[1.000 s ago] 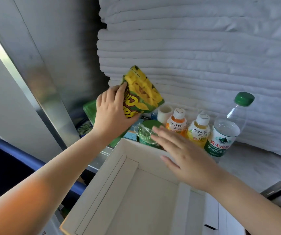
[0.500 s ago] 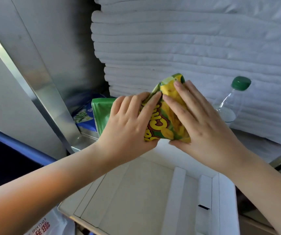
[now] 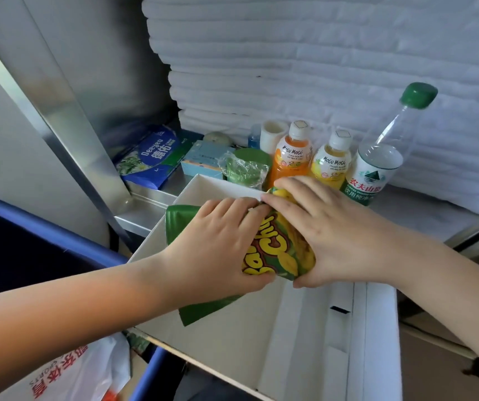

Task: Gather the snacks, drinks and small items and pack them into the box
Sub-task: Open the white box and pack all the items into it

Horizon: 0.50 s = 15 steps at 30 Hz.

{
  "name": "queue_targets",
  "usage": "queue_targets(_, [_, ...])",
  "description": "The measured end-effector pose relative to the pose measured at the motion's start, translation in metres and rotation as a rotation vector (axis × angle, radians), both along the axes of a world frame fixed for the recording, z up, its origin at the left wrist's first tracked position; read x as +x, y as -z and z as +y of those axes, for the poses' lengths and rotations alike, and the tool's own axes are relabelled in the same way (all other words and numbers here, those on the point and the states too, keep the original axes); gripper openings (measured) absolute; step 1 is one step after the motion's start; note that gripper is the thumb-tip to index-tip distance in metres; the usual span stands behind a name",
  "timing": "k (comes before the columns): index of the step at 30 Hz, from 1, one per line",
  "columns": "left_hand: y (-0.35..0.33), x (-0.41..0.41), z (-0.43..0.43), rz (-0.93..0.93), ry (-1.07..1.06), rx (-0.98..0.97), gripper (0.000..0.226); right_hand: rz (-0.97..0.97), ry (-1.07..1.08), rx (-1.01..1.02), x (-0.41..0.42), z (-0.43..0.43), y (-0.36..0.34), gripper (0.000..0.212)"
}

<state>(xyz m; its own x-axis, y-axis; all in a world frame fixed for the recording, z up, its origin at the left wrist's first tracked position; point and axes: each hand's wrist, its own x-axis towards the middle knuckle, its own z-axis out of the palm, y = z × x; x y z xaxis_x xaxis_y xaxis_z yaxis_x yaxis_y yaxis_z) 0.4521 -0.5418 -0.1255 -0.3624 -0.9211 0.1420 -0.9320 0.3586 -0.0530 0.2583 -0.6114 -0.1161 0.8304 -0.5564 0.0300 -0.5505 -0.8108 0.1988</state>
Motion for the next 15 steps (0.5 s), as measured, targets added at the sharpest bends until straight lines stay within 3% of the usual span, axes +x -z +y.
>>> queue_targets(10, [0.024, 0.027, 0.014, 0.163, 0.048, 0.452, 0.078, 0.306, -0.275, -0.008, 0.015, -0.008, 0.013, 0.117])
queue_targets(15, [0.031, 0.032, 0.019, 0.003, 0.067, 0.576, 0.081, 0.338, -0.343, 0.139, 0.031, -0.014, 0.032, 0.108])
